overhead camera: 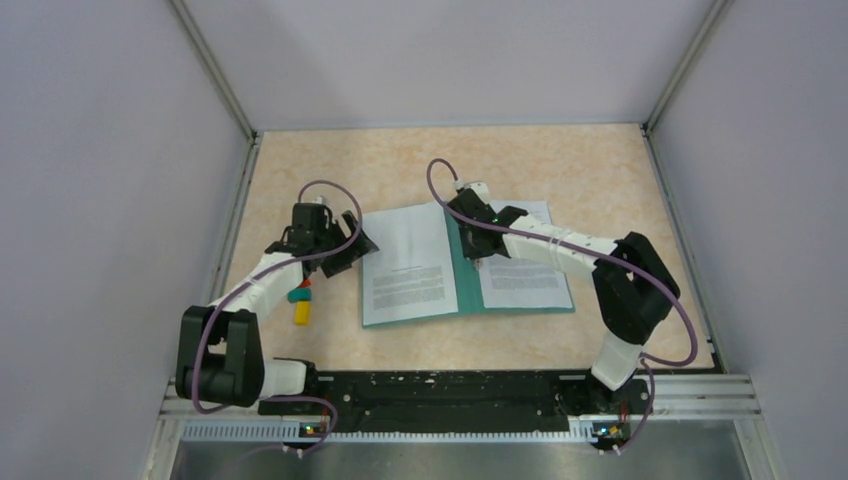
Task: Put the files into the folder
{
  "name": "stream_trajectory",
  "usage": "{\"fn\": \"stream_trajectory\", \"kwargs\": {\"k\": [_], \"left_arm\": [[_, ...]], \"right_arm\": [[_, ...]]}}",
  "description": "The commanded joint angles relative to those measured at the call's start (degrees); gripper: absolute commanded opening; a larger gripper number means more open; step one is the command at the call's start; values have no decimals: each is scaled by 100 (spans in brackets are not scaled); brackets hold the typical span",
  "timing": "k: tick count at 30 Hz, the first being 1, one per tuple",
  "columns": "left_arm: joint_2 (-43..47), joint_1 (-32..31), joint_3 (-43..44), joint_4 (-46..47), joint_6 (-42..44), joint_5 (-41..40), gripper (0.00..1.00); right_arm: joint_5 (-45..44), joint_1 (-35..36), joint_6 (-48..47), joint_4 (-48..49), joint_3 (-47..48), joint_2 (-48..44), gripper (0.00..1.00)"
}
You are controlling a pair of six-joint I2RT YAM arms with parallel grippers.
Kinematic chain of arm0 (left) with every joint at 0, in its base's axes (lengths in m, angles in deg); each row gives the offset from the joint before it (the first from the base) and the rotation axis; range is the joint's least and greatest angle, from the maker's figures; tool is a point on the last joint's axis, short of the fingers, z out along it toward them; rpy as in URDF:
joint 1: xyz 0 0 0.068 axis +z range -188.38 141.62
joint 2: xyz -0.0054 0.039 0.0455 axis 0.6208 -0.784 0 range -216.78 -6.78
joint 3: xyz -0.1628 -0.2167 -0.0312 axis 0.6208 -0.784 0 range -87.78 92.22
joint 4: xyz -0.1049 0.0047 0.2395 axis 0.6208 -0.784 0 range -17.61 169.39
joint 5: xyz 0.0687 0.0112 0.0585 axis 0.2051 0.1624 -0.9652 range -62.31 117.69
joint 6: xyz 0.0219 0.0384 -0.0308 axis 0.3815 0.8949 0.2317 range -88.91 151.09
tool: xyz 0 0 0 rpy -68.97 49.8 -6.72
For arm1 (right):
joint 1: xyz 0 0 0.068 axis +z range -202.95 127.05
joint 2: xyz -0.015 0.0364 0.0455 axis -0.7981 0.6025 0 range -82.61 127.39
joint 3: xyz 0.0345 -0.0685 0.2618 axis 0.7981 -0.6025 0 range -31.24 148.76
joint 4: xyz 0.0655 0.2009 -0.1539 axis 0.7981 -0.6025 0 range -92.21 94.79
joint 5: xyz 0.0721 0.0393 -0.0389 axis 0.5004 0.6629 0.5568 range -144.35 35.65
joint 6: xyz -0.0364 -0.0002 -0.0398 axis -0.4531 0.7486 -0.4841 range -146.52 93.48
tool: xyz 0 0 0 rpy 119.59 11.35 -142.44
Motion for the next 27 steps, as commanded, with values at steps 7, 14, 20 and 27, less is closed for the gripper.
{"fn": "stream_trajectory", "kwargs": {"k": [7,14,20,27], "left_arm": [[-174,32,-143,1042,-190,1220,89],[106,28,-75,1375,-569,1716,87],[340,24,-104,1633,-820,2075,88],[598,24,74,866,-593,1753,88]], "right_arm": [[257,-136,-140,84,10,-491,0],[358,-138,-53,257,-70,-326,0],[631,-134,132,539,-153,22,0],[654,-51,419,940,-346,313,0]]}}
